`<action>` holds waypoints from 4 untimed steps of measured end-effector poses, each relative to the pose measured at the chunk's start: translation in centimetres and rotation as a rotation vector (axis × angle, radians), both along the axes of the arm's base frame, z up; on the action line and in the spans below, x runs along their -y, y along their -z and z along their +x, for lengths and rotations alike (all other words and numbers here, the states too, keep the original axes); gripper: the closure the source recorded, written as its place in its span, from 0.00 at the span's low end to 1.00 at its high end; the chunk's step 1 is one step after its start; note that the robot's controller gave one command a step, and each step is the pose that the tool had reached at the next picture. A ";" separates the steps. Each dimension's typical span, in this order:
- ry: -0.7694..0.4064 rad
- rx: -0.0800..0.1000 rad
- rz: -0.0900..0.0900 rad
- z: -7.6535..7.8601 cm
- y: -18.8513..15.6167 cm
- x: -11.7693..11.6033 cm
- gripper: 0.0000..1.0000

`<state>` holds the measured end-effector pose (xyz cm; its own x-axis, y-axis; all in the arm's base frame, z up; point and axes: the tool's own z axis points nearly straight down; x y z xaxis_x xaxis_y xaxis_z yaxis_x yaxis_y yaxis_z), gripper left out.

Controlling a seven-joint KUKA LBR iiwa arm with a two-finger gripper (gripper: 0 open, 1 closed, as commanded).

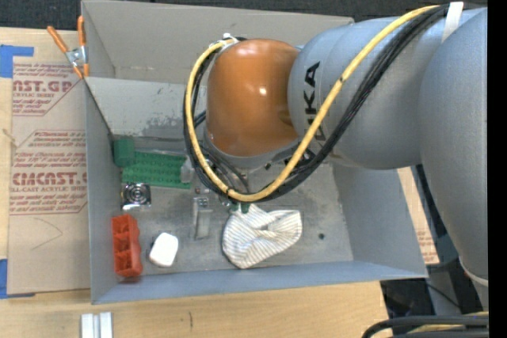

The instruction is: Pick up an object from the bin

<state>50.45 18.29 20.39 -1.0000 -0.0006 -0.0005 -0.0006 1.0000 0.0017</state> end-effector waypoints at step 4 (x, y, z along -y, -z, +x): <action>-0.062 0.005 0.004 5.9 11.7 1.9 0.00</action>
Offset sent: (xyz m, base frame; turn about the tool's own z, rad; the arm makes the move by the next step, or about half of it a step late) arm 0.0382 -0.0072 -0.0941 0.0365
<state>56.40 16.40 8.68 -0.9981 -0.0622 -0.0052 -0.0622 0.9981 0.0050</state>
